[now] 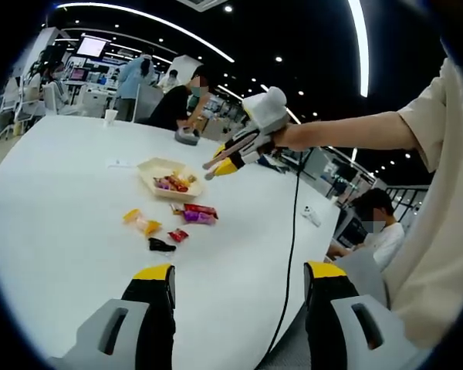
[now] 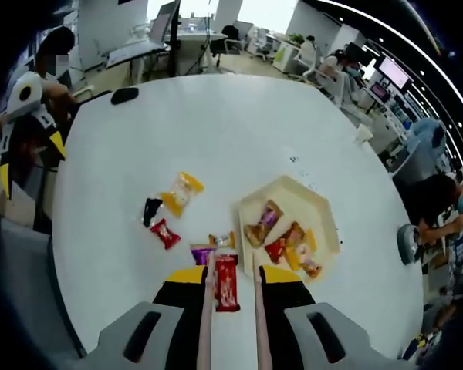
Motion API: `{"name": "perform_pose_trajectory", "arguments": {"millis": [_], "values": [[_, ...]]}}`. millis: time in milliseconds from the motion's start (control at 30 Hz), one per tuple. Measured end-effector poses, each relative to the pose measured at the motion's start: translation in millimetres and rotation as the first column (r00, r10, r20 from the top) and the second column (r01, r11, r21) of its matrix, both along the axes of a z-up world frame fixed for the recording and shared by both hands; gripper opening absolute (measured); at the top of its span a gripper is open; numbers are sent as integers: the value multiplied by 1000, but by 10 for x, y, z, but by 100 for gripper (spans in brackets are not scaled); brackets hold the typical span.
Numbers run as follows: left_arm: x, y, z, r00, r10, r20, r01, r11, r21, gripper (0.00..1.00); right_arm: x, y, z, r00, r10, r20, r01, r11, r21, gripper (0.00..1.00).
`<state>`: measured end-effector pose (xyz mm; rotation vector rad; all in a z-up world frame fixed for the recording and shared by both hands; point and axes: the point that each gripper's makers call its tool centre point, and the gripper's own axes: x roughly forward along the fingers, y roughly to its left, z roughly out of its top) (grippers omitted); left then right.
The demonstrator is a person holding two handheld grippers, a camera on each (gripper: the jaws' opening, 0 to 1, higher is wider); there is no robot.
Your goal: Place the target food into the container with the food tongs after gripping and lifting it, then release it inside without dropping or visibly crushing the food.
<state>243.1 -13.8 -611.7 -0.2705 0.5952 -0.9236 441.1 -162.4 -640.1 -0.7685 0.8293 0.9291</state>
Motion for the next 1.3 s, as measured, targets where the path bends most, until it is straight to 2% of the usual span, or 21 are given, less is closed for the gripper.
{"name": "perform_pose_trajectory", "arguments": {"millis": [200,500,867,1300], "values": [[-28,43,13,1000,-3,1,3,1000,4,67,-110,54,-130,1000,-1,-23,1,1000,6,25],[-51,170,-62,1000,7,-16,-6,999,40,67,-294,91,-335,998,10,-69,-10,1000,-3,25],[-50,158,-118,999,2,-38,-1,999,39,67,-327,35,-491,995,12,-99,-14,1000,-21,25],[-23,96,-185,998,-13,-54,15,999,45,65,-314,-21,-633,992,3,-124,-3,1000,-4,25]]}}
